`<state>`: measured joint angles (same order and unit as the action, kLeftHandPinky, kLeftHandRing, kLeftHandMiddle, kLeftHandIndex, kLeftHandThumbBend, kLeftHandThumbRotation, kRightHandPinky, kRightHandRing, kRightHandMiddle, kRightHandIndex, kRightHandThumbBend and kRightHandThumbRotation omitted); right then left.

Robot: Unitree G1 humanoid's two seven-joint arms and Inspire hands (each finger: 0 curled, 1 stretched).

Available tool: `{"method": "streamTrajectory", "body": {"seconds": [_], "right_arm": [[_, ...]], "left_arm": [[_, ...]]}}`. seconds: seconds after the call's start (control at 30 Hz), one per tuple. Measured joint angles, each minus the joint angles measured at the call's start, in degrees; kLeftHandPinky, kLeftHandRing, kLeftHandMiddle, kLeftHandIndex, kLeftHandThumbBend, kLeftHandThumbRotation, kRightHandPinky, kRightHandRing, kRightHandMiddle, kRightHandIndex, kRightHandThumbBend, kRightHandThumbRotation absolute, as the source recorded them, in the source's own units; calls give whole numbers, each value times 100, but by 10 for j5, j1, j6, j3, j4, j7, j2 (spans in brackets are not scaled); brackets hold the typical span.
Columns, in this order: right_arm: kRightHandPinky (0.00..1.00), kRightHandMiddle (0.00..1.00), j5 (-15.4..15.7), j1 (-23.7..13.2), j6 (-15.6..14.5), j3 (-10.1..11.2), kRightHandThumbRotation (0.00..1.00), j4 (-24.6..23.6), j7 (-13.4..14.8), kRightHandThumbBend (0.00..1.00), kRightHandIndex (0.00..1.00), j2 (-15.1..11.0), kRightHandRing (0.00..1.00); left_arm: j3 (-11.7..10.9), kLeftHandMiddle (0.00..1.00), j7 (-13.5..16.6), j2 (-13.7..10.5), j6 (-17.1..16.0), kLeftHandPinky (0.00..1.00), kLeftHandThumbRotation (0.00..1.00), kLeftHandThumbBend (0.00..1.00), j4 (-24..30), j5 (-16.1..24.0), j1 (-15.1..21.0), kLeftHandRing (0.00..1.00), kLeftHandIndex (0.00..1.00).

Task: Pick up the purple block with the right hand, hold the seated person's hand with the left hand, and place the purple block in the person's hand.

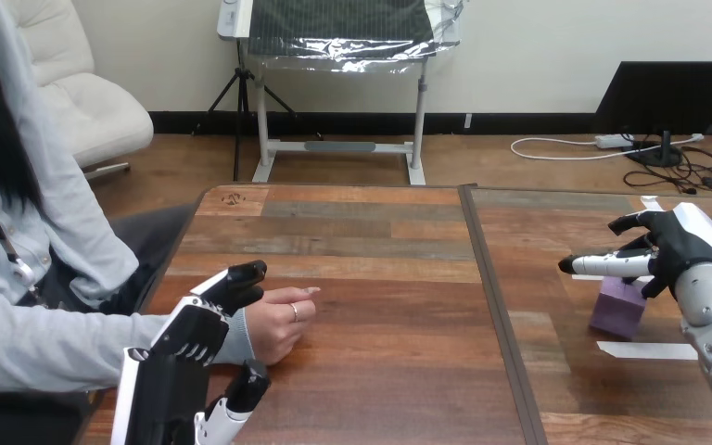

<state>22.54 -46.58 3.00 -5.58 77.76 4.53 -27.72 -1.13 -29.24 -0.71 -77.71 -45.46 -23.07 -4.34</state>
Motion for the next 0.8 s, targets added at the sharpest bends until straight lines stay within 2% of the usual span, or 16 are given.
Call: {"method": "streamTrajectory", "body": {"seconds": [0.17,0.53,0.8], "right_arm": [[43,65,-2,-5,-5,0,37,0,-12,87,78,-3,59],[43,67,-5,-13,-13,0,41,-2,-56,88,76,-17,58],[53,73,-14,-21,-15,0,42,-3,-97,86,75,-29,66]], "left_arm": [[2,80,-10,1,6,79,58,75,0,-12,0,82,74],[2,79,-49,5,16,77,61,76,0,-45,2,81,73],[0,78,-75,9,20,75,61,77,-1,-65,6,80,73]]}}
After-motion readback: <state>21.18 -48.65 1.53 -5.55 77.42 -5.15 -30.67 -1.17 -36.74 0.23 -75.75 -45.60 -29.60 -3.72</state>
